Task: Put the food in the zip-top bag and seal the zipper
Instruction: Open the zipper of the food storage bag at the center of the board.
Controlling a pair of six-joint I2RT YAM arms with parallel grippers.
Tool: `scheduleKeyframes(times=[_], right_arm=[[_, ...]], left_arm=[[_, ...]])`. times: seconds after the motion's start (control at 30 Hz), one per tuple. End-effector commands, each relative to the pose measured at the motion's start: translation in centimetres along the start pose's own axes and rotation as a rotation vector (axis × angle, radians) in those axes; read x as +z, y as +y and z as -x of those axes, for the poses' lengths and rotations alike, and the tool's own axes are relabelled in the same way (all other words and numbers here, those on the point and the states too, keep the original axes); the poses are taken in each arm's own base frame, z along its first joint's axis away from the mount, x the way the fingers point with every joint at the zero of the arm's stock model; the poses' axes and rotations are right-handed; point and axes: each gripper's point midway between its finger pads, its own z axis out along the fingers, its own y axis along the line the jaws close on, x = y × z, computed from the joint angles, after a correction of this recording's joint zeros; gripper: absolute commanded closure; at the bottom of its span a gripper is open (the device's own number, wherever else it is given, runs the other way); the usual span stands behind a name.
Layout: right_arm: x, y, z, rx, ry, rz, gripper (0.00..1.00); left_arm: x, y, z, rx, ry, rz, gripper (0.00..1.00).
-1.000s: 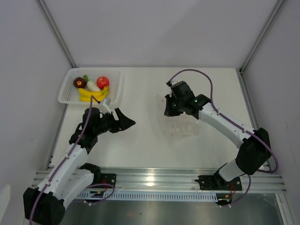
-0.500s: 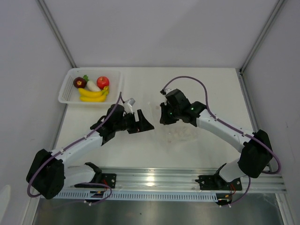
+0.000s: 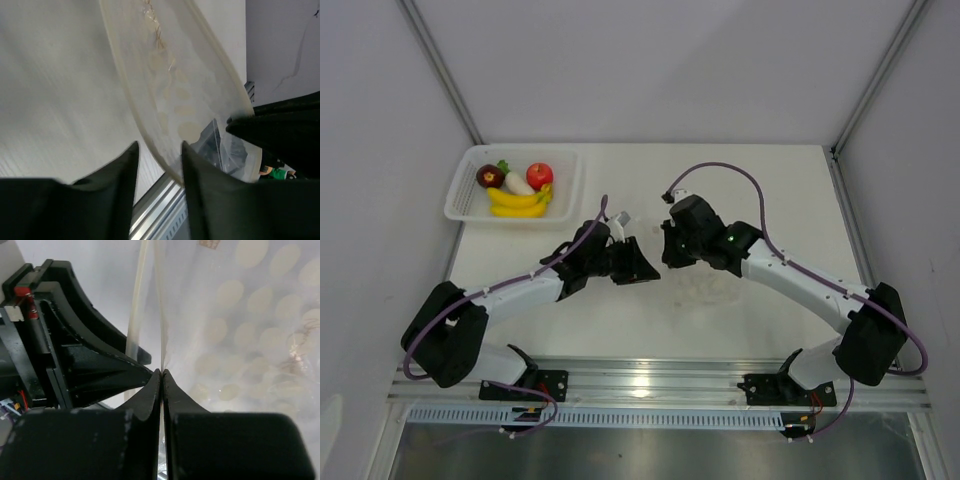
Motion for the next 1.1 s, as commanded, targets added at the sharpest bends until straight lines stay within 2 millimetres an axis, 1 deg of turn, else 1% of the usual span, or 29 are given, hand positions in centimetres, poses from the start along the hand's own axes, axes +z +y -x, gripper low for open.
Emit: scheduleKeyframes(times=[0.0, 0.03, 0.07, 0.1, 0.13, 0.17, 0.23, 0.3, 0.4, 0.43, 0.5, 0.53, 0.6, 0.63, 0.73, 0.83, 0.93, 0.97, 1.0, 1.03, 1.07], right_arm=[[-1.8, -1.5, 2.0, 0.019, -0.086, -0.092, 1.0], [-1.9, -2.3, 2.1, 0.025, -0.088, -0.129, 1.0], [-2.2, -3.8, 2.0, 0.021, -0.091, -0.209, 1.0], [-2.6, -4.5, 2.3, 0.016, -0.102, -0.25, 1.0], [-3.0, -5.7, 1.9, 0.01, -0.088, -0.31, 1.0], [-3.5, -7.0, 2.1, 0.002, -0.105, -0.379, 1.0], [-4.6, -8.3, 2.0, -0.004, -0.11, -0.44, 1.0], [-5.7, -9.9, 2.4, 0.007, -0.132, -0.504, 1.0], [-7.8, -11.6, 2.8, 0.027, -0.168, -0.563, 1.0], [-8.9, -11.7, 3.1, 0.031, -0.192, -0.566, 1.0], [-10.0, -11.8, 3.6, 0.024, -0.22, -0.563, 1.0], [-10.7, -11.3, 4.2, 0.027, -0.25, -0.534, 1.0], [-10.9, -10.2, 4.5, 0.009, -0.259, -0.472, 1.0], [-10.6, -9.2, 4.6, 0.011, -0.259, -0.414, 1.0], [-9.7, -7.5, 4.3, 0.013, -0.245, -0.324, 1.0], [-8.4, -7.2, 3.7, 0.017, -0.218, -0.305, 1.0], [-7.3, -7.1, 3.4, 0.016, -0.2, -0.298, 1.0], [-7.2, -7.1, 3.4, 0.014, -0.197, -0.296, 1.0], [-6.8, -7.0, 3.3, 0.01, -0.191, -0.296, 1.0], [-6.7, -7.1, 3.4, 0.008, -0.191, -0.297, 1.0], [-6.6, -7.0, 3.3, 0.007, -0.188, -0.295, 1.0]], left_arm=[[0.3, -1.0, 0.7, 0.033, -0.03, -0.038, 0.67], [0.2, -0.8, 0.5, 0.032, -0.026, -0.029, 0.74], [0.0, -0.4, 0.4, 0.038, -0.031, -0.016, 0.87], [-0.1, -0.1, 0.2, 0.039, -0.032, -0.004, 0.94], [-0.2, 0.2, 0.1, 0.039, -0.032, 0.011, 0.98], [-0.4, 0.6, 0.1, 0.05, -0.039, 0.025, 0.99], [-0.6, 1.0, -0.1, 0.054, -0.033, 0.047, 0.99], [-0.7, 1.2, 0.0, 0.068, -0.04, 0.06, 0.99], [-0.6, 1.8, -0.1, 0.069, -0.037, 0.079, 1.0], [-0.6, 1.8, -0.1, 0.069, -0.039, 0.082, 0.99], [-0.4, 2.1, -0.2, 0.067, -0.034, 0.087, 0.99], [-0.3, 2.1, -0.2, 0.064, -0.032, 0.089, 1.0], [-0.1, 2.0, -0.1, 0.062, -0.034, 0.083, 0.99], [0.1, 2.0, -0.1, 0.059, -0.028, 0.078, 0.99], [0.4, 1.2, 0.3, 0.06, -0.023, 0.054, 0.99], [0.2, 0.3, 0.8, 0.078, -0.034, 0.031, 0.99], [-0.2, -0.5, 1.4, 0.103, -0.048, 0.018, 0.9], [-0.6, -0.7, 1.6, 0.122, -0.063, 0.017, 0.78], [-0.7, -0.8, 1.7, 0.13, -0.068, 0.021, 0.73], [-1.0, -0.9, 2.0, 0.145, -0.078, 0.026, 0.63], [-1.4, -1.2, 2.4, 0.158, -0.097, 0.027, 0.58]])
